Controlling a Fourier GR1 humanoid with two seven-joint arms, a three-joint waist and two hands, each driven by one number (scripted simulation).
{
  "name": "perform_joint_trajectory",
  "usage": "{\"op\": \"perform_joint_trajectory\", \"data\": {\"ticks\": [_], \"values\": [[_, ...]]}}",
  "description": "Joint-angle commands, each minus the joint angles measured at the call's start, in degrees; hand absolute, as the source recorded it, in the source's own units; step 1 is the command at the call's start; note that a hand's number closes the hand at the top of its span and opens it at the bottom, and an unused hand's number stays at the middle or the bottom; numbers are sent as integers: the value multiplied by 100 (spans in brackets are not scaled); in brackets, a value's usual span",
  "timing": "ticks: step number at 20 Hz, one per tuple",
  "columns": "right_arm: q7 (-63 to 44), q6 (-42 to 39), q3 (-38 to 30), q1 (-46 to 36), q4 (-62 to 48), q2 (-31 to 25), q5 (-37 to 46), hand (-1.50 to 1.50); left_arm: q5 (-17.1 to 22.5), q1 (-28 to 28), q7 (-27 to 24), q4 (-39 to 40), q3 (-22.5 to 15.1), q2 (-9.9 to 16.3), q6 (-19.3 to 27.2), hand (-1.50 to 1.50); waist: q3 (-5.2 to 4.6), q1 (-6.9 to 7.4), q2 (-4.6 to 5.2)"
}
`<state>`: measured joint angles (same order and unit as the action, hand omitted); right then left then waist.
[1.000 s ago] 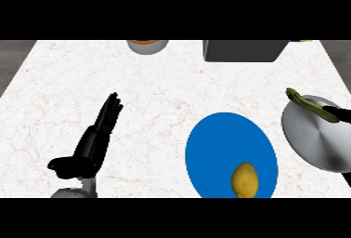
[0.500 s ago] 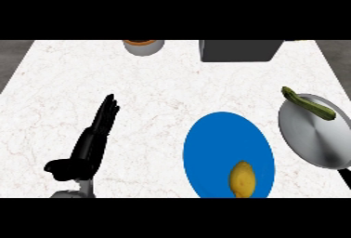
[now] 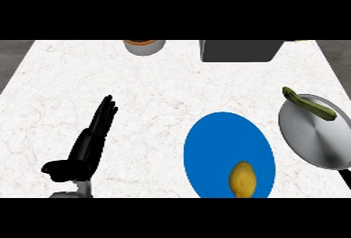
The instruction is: Pick the squash from the plate and place it in the pan
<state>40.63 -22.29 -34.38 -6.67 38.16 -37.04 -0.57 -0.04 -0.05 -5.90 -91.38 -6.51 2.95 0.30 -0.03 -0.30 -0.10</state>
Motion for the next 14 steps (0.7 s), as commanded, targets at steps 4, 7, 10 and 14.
{"op": "perform_joint_trajectory", "data": {"ticks": [4, 7, 10, 14], "values": [[37, -116, 56, 995, 1086, 185, -240, -150, -169, 34, -206, 209, -39, -122, 31, 0, -1, -3, 2], [365, 195, 196, 878, 814, 383, -25, -150, -131, -34, 155, -153, -47, -166, 67, 0, 4, 24, 8], [11, 158, 135, 1091, 1130, 358, -149, -150, -39, 99, -106, 87, 87, -63, -146, 0, 2, 22, 7], [200, 261, 180, 897, 721, 119, 75, -150, -70, -1, 97, -104, 122, -76, -102, 0, 4, 32, 9]]}}
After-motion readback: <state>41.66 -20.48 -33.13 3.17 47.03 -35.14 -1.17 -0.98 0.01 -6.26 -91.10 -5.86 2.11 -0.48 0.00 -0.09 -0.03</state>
